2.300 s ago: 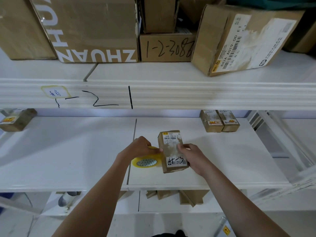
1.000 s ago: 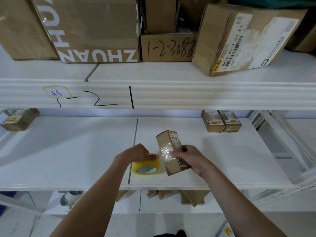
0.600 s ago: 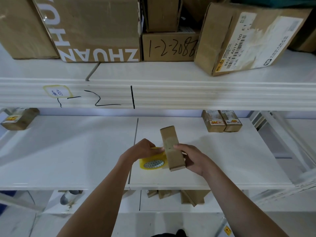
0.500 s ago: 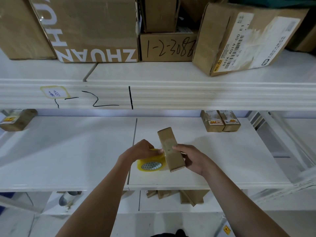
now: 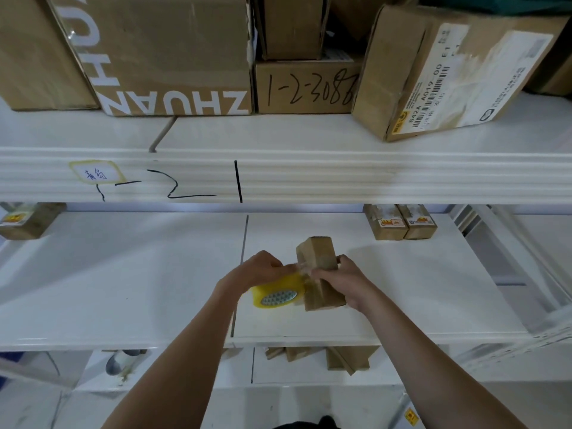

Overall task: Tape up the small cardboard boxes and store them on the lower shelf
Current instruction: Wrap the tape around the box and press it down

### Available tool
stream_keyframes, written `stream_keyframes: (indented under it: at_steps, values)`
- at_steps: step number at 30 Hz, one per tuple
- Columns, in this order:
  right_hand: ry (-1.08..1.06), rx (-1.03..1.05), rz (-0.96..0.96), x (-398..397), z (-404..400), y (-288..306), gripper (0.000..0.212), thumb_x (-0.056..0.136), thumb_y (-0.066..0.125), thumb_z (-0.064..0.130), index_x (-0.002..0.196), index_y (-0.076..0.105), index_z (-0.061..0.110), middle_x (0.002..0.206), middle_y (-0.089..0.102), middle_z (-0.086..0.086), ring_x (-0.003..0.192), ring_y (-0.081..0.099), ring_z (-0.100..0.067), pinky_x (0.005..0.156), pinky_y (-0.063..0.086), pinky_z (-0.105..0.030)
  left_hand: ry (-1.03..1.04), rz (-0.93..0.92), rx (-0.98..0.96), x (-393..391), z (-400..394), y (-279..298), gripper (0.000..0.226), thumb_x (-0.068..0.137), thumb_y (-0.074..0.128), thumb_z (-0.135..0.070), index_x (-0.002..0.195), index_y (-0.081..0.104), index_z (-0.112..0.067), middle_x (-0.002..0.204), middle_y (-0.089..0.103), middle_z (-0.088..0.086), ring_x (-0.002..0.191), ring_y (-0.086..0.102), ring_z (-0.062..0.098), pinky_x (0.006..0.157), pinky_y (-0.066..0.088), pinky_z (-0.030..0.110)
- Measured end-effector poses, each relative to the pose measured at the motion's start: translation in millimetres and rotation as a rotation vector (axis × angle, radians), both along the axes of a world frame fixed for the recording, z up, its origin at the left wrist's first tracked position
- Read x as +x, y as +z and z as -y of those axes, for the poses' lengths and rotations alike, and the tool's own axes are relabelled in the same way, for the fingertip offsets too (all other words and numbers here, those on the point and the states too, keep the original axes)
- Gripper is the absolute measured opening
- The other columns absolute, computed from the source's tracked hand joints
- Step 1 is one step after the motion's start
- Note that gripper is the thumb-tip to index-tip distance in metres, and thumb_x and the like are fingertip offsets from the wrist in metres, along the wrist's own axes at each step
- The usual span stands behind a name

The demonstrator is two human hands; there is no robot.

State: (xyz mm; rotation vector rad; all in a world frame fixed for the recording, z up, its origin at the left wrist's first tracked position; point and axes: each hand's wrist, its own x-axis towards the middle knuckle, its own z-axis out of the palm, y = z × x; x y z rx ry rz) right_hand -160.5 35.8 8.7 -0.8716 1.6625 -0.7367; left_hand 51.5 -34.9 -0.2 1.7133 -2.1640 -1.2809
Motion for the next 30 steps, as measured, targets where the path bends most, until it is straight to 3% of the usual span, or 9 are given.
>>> stream_keyframes:
  at_steps: [2,5,9,16,24,27,30]
  values:
    - [-0.032,0.02,0.062,-8.0,-1.8,-4.3,0.066,0.07,0.091,0.036,0.12,0.052,0.019,0.112,0.067,-0.004,0.1,0.067,-0.022,0.075,0.061,-0.041,-0.025,-0.08,0.083,11.1,3.5,5.0,0.051,0.085,0.064,-0.068,0.094,0.077,-0.02,0.095,0.07,-0.001,0.088,0.065,0.016,0.072,0.049,0.026]
    - [-0.019,0.037,0.116,-13.5,-2.8,-7.5,0.062,0.071,0.091,0.03,0.12,0.055,0.018,0.113,0.07,-0.007,0.101,0.07,-0.026,0.084,0.061,-0.046,-0.112,-0.094,0.104,21.6,8.7,5.0,0.034,0.085,0.073,-0.056,0.07,0.073,-0.025,0.072,0.066,-0.008,0.075,0.063,0.012,0.065,0.046,0.022]
    - [0.007,0.066,0.162,-14.9,-5.9,-11.7,0.062,0.074,0.09,0.027,0.124,0.056,0.018,0.118,0.069,-0.008,0.107,0.068,-0.029,0.092,0.058,-0.051,-0.142,-0.04,0.08,22.1,16.2,5.3,0.036,0.079,0.078,-0.057,0.063,0.071,-0.026,0.066,0.066,-0.008,0.068,0.063,0.01,0.064,0.047,0.023]
    - [-0.002,0.045,0.284,-22.4,-8.9,-5.9,0.056,0.078,0.087,0.022,0.125,0.059,0.018,0.114,0.073,-0.01,0.103,0.072,-0.029,0.074,0.062,-0.043,-0.163,0.279,-0.061,21.1,15.9,-7.7,0.069,0.066,0.066,-0.085,0.06,0.059,-0.016,0.057,0.055,-0.002,0.054,0.056,0.013,0.055,0.041,0.024]
    - [0.012,0.006,0.464,-17.4,-13.9,-11.4,0.052,0.08,0.08,0.03,0.126,0.065,0.012,0.116,0.074,-0.013,0.103,0.073,-0.03,0.077,0.06,-0.044,-0.163,0.229,-0.08,10.9,13.9,-9.2,0.063,0.073,0.063,-0.082,0.056,0.055,-0.021,0.055,0.053,-0.006,0.052,0.054,0.007,0.053,0.038,0.02]
    - [0.003,0.003,0.502,-17.7,-14.2,-12.6,0.04,0.085,0.074,0.034,0.12,0.072,0.015,0.119,0.073,-0.015,0.106,0.073,-0.03,0.082,0.059,-0.046,-0.147,0.205,-0.093,9.8,15.2,-9.6,0.064,0.072,0.063,-0.082,0.06,0.06,-0.019,0.06,0.058,-0.004,0.056,0.057,0.009,0.055,0.041,0.021]
    - [-0.014,0.012,0.532,-17.8,-18.2,-14.6,0.05,0.071,0.077,0.045,0.114,0.076,0.019,0.117,0.074,-0.013,0.105,0.073,-0.028,0.08,0.059,-0.043,-0.124,0.182,-0.14,5.1,16.3,-10.3,0.07,0.065,0.067,-0.085,0.059,0.06,-0.016,0.057,0.056,-0.003,0.052,0.055,0.009,0.053,0.041,0.022]
